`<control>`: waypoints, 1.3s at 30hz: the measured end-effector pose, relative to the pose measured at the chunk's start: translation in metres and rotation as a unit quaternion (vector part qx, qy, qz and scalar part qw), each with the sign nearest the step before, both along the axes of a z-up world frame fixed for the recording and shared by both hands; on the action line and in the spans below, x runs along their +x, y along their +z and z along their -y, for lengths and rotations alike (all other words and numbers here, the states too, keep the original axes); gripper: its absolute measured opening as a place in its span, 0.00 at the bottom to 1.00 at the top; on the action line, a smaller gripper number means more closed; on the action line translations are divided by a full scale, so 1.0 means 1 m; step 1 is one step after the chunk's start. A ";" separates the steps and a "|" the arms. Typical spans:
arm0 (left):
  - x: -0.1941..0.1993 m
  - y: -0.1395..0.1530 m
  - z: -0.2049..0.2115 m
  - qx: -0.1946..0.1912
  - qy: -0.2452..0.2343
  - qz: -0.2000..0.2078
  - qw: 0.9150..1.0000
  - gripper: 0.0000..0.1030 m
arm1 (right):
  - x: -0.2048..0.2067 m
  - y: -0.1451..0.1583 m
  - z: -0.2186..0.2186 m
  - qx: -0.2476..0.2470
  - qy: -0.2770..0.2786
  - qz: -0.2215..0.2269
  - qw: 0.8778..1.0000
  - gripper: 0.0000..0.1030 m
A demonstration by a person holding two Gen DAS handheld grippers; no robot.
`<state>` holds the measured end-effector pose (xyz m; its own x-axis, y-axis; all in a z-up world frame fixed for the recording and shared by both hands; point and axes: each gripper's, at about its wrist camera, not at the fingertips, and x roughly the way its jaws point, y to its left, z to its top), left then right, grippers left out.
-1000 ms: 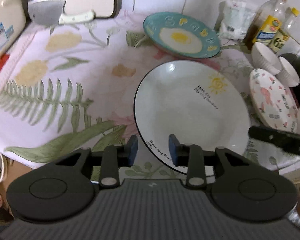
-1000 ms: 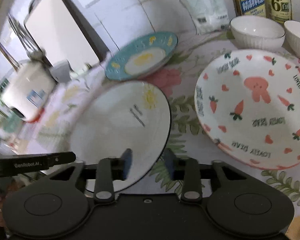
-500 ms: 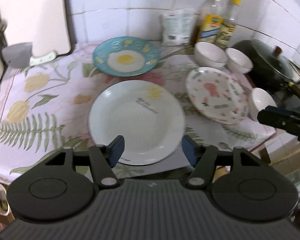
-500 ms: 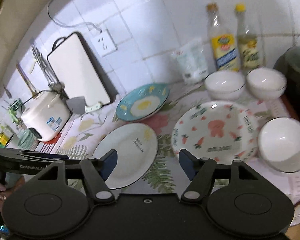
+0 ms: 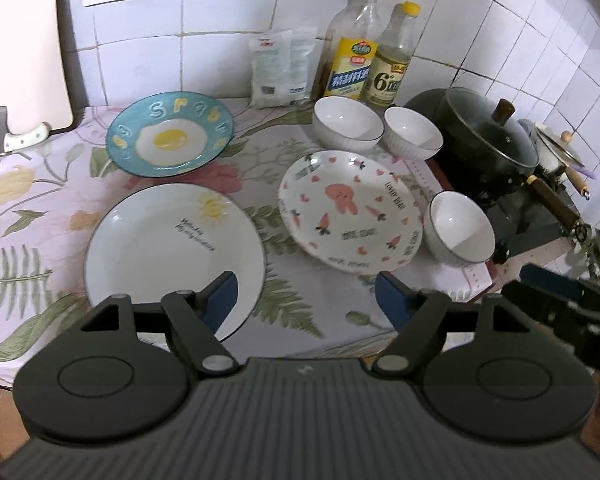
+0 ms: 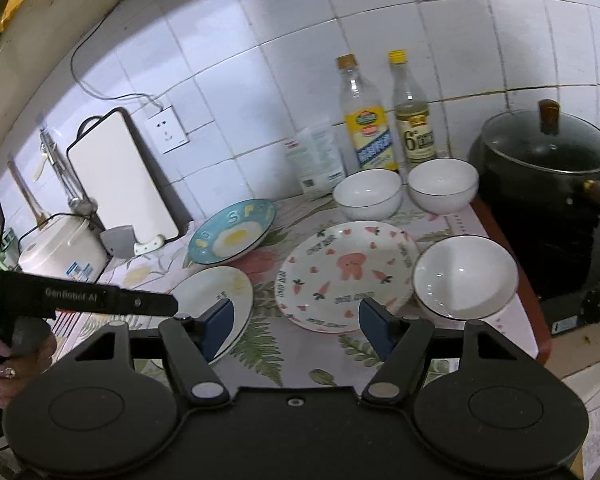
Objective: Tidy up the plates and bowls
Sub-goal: 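Move both grippers to the bunny plate rim and close them, then lift the bunny plate with both grippers toward the sun plate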
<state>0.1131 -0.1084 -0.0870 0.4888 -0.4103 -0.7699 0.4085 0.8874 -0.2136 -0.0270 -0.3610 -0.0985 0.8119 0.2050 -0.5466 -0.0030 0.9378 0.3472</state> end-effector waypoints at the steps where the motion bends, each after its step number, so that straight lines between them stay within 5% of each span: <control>1: 0.001 -0.001 0.004 0.000 0.000 0.000 1.000 0.73 | -0.001 -0.001 0.002 0.000 -0.003 0.001 1.000 0.72; 8: 0.008 -0.014 0.035 0.000 0.007 0.010 1.000 0.79 | 0.001 -0.026 0.016 0.026 -0.023 0.015 0.999 0.72; 17: 0.021 -0.053 0.060 -0.006 0.079 0.044 0.996 0.82 | 0.024 -0.088 0.028 0.104 -0.075 0.011 0.992 0.72; 23: 0.028 -0.079 0.074 0.003 0.077 0.028 0.997 0.80 | 0.048 -0.128 0.037 0.149 -0.100 -0.010 0.984 0.72; 28: 0.037 -0.095 0.085 0.014 0.067 -0.001 0.998 0.61 | 0.059 -0.141 0.038 0.121 -0.128 -0.007 0.984 0.71; 33: 0.051 -0.114 0.092 0.018 0.080 -0.048 0.995 0.50 | 0.065 -0.153 0.040 0.144 -0.143 -0.003 0.979 0.64; 39: 0.057 -0.122 0.094 0.012 0.093 -0.079 0.992 0.34 | 0.074 -0.157 0.039 0.146 -0.156 0.001 0.977 0.39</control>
